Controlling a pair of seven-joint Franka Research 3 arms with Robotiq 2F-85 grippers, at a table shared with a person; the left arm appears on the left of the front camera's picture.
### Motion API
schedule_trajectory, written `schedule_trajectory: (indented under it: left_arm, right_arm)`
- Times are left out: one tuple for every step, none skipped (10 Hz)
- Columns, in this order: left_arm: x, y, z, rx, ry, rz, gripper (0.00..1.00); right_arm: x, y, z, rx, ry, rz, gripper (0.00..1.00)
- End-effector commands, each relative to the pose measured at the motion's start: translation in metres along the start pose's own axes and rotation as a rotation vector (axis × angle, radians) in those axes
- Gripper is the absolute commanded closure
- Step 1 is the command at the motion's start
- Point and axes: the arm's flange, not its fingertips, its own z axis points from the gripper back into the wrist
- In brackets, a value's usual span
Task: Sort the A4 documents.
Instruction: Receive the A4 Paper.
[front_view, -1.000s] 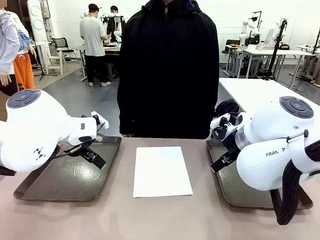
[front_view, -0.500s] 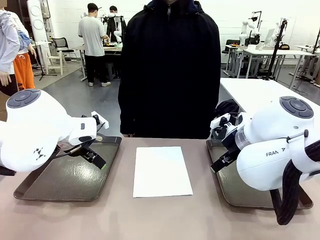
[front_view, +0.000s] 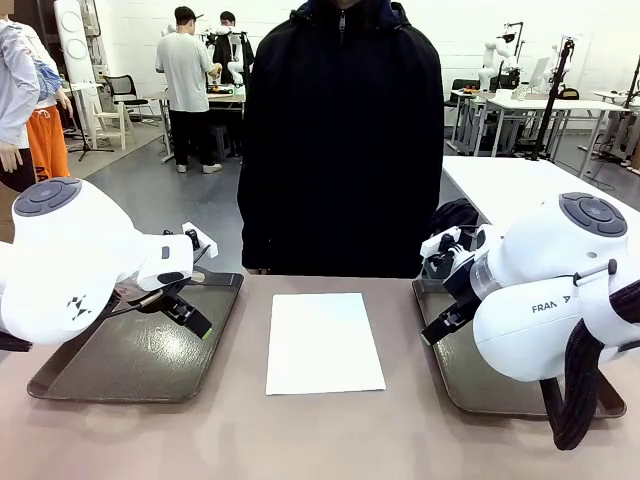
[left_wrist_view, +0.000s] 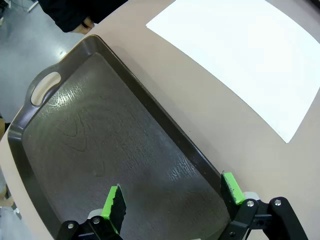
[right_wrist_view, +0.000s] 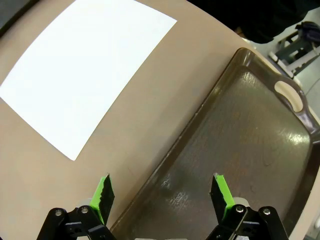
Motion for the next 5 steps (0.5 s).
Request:
schedule_trajectory:
  left_arm:
    - [0.0, 0.0, 0.0, 0.0, 0.0, 0.0, 0.0]
    - [0.0, 0.0, 0.0, 0.0, 0.0, 0.0, 0.0]
    - [-0.01, 0.0, 0.011, -0.021, -0.032, -0.026, 0.0]
    - [-0.02, 0.008, 0.022, -0.031, -0.016, -0.048, 0.0]
    - [-0.028, 0.018, 0.04, -0.049, -0.016, -0.059, 0.0]
  right_arm:
    - [0.0, 0.0, 0.0, 0.0, 0.0, 0.0, 0.0]
    - [0.0, 0.0, 0.0, 0.0, 0.0, 0.0, 0.0]
    - [-0.006, 0.0, 0.02, -0.022, -0.075, 0.022, 0.0]
    - [-0.013, -0.009, 0.045, 0.027, -0.125, 0.015, 0.0]
    - [-0.02, -0.024, 0.066, 0.05, -0.178, 0.022, 0.0]
